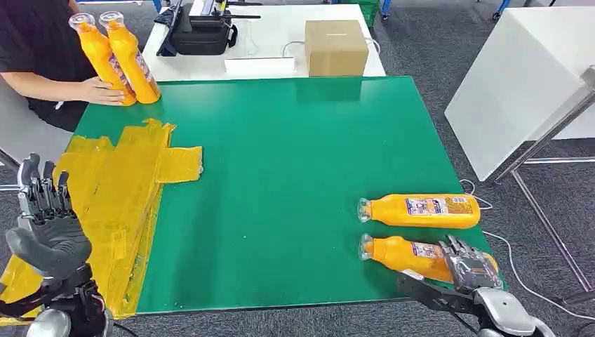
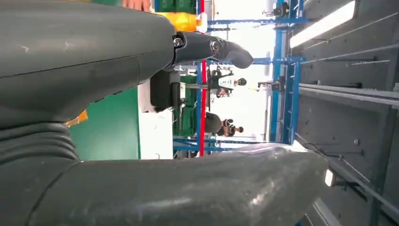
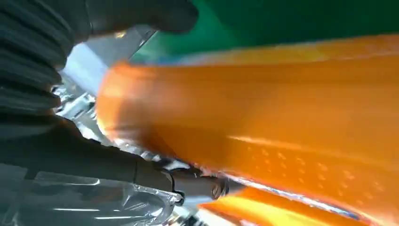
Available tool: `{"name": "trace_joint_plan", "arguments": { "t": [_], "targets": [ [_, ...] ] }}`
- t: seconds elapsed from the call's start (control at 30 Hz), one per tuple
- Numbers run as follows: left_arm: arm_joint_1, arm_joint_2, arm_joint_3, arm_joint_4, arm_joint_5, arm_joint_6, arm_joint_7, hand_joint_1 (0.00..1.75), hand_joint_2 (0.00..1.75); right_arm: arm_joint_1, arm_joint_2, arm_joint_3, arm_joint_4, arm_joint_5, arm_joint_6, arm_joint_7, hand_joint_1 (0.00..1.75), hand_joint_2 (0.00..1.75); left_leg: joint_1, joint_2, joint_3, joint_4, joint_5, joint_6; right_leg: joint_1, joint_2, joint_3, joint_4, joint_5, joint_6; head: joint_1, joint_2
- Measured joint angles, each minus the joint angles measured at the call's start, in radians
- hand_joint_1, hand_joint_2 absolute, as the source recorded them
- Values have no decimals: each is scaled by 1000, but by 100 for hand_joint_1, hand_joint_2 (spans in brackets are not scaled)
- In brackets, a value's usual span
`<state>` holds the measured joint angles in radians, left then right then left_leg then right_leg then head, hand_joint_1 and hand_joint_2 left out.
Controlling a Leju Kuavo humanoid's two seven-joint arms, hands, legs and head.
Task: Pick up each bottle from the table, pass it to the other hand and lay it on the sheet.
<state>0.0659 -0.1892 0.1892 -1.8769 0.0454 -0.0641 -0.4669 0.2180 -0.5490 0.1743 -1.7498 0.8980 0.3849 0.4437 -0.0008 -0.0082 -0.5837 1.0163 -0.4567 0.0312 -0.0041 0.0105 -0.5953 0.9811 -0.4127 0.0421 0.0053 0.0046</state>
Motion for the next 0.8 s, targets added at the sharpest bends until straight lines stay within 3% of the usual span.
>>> {"name": "trace_joint_plan", "arguments": {
  "t": [0.53, 0.6, 0.8],
  "targets": [
    [-5, 16, -10, 7, 8, 7, 2, 0, 0, 2, -23, 5, 24, -18, -6, 6, 175, 175, 0, 0, 3, 0, 0, 0, 0, 0, 3, 0, 0, 0, 0, 0],
    [-5, 17, -9, 7, 11, 10, 2, 0, 0, -3, -16, 0, 29, -52, -41, -24, 175, 175, 0, 0, 2, 0, 0, 0, 0, 0, 3, 0, 0, 0, 0, 0],
    [34, 14, -7, 6, 30, -4, 2, 0, 0, -5, 93, -37, -23, -311, -249, -274, 175, 175, 1, 3, 2, 0, 0, 0, 1, 1, 2, 1, 0, 0, 0, 0]
  ]
}}
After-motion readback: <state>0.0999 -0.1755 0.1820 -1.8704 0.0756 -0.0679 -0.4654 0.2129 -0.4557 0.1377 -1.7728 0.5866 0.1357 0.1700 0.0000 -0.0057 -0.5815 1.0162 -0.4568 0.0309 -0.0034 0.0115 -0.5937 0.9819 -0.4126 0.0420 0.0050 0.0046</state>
